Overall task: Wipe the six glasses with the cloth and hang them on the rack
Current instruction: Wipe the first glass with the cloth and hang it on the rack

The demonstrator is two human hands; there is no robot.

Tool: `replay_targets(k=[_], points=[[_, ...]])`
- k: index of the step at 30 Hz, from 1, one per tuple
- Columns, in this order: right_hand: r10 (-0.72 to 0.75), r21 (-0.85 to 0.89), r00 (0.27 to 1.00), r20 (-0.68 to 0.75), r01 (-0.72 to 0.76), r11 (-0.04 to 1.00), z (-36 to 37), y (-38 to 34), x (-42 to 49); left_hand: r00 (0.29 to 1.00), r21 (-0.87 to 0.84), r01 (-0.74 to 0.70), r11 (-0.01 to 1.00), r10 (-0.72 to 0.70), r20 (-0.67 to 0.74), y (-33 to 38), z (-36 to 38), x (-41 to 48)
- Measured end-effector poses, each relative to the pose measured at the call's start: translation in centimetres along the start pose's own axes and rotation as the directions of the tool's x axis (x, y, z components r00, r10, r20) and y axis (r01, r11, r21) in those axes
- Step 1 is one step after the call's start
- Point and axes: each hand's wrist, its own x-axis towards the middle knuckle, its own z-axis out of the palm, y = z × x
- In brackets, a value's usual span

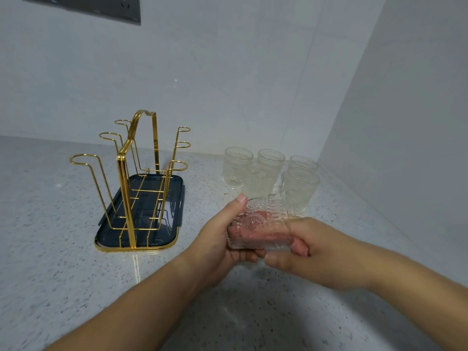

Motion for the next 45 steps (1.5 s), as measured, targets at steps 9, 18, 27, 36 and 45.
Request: replay_targets(k=[9, 18, 27, 36, 45], points=[[0.154, 0.529, 0.983, -0.098, -0.08, 0.845, 2.1, 0.1, 1.4, 0.979, 0.13, -0.189, 0.973, 0.197, -0.052, -0.7, -0.3, 0.2], [-0.106, -0.035, 0.969, -0.224, 0.101, 0.994, 2.9, 0.8, 1.8, 0.984, -0.022, 0.032, 0.999, -0.035, -0.174, 0.2, 0.1, 0.0], [-0.011, 0.007, 0.984, -0.176, 0.012, 1.0, 1.1, 1.2, 1.0, 0.965, 0.126, 0.116, 0.985, -0.141, 0.219, 0.5, -0.9, 0.3], [0.317, 0.82, 0.947, -0.049, -0.143, 0.554, 1.6, -1.9, 0.7, 0.929, 0.368, -0.369, 0.854, 0.355, 0.108, -0.4, -0.6, -0.8], [-0.2, -0.655, 0.978, -0.052, 0.118, 0.747, 1.4, 0.4, 1.8, 0.991, 0.03, 0.123, 0.992, -0.125, 0.05, 0.6, -0.4, -0.3]])
